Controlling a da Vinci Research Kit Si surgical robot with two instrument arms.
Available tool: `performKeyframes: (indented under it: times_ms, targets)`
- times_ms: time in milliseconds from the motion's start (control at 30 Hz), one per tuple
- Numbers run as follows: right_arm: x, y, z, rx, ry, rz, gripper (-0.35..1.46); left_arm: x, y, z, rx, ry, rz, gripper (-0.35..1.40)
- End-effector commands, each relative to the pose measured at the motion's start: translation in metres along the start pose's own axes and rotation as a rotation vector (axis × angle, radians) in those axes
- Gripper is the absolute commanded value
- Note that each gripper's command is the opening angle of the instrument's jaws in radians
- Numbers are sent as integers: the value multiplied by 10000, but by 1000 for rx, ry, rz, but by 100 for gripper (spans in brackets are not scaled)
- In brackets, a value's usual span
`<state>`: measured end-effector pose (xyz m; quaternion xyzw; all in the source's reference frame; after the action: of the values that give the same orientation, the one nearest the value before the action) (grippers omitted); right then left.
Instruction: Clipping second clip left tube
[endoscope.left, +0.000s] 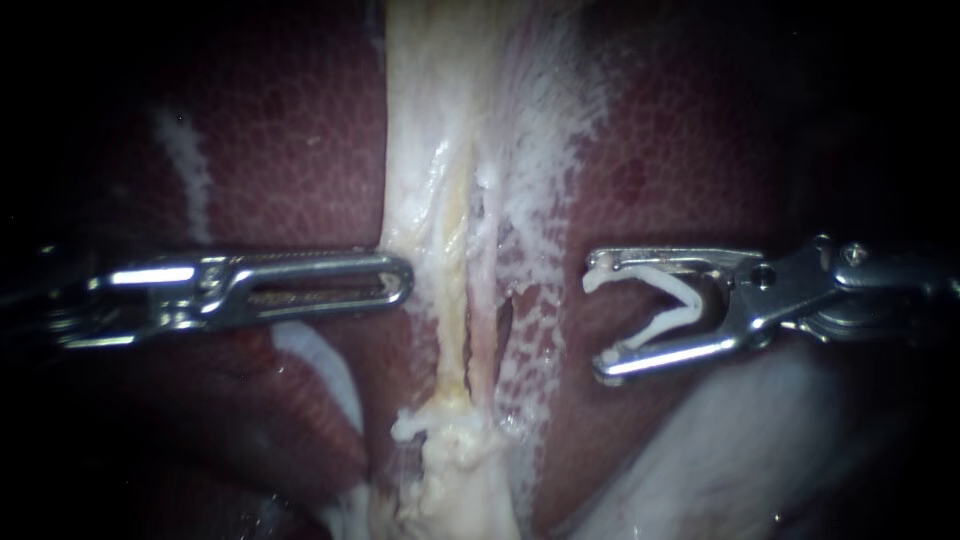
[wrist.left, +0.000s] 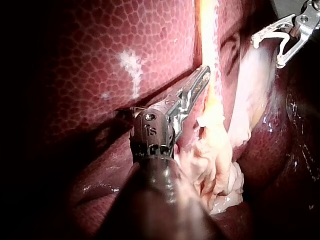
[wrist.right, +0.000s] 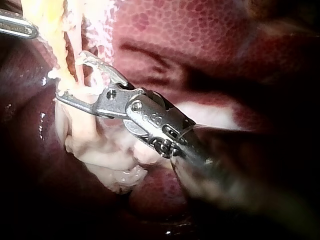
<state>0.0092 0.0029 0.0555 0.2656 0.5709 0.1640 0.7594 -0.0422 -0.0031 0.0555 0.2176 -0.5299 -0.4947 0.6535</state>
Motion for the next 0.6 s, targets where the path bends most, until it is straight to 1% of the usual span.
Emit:
performKeyframes:
  times_ms: [33, 233, 300, 367, 433, 533, 600]
  targets:
    - [0, 0, 0, 0, 0, 0, 60, 0, 0, 0, 0, 0, 0, -35]
    - [-2, -1, 1, 0, 0, -1, 60, 0, 0, -1, 1, 0, 0, -35]
    - [-6, -3, 3, 1, 0, -4, 60, -3, 0, -3, 3, 2, -1, -35]
    - [-10, -4, 10, 6, 0, 16, 60, -9, 0, -8, 6, 4, -5, -35]
    - [-18, -4, 21, 13, 1, 40, 60, -16, 0, -14, 13, 8, -9, -35]
    - [-32, -5, 40, 30, 5, 77, 60, -29, -4, -24, 8, 7, -16, -35]
    - [-43, -4, 55, 39, -8, 98, 60, -36, -10, -30, 6, 11, -21, -35]
